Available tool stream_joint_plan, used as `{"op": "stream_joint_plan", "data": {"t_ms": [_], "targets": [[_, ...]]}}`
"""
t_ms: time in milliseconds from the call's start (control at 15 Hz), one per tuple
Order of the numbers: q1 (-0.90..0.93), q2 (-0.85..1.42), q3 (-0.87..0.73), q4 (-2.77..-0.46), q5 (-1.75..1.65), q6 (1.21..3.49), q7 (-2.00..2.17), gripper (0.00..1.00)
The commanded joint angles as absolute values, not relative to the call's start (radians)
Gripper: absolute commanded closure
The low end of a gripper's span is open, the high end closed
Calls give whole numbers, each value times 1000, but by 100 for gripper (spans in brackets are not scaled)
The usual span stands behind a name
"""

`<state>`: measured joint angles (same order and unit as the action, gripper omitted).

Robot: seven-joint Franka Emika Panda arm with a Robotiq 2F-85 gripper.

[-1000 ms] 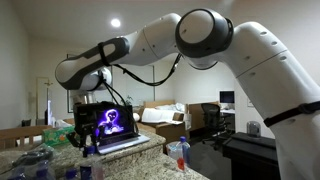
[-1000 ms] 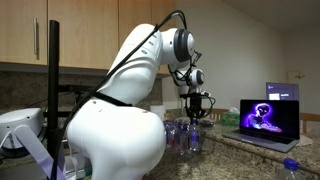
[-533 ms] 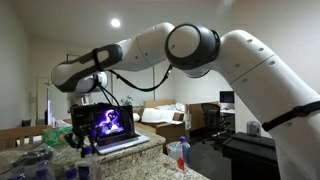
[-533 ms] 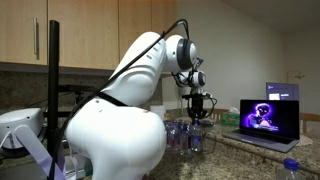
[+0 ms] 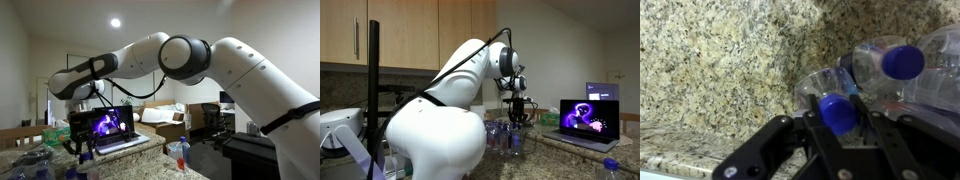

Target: Move the three bottles to the left, one at a time

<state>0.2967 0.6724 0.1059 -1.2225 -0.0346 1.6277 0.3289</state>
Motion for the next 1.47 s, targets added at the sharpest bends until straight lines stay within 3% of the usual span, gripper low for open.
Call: {"op": "stream_joint_plan", "data": {"t_ms": [0, 1400], "targets": [[305, 686, 97, -1185, -26, 1606, 340, 86], [305, 699, 98, -1211, -12, 1655, 345, 84]]}}
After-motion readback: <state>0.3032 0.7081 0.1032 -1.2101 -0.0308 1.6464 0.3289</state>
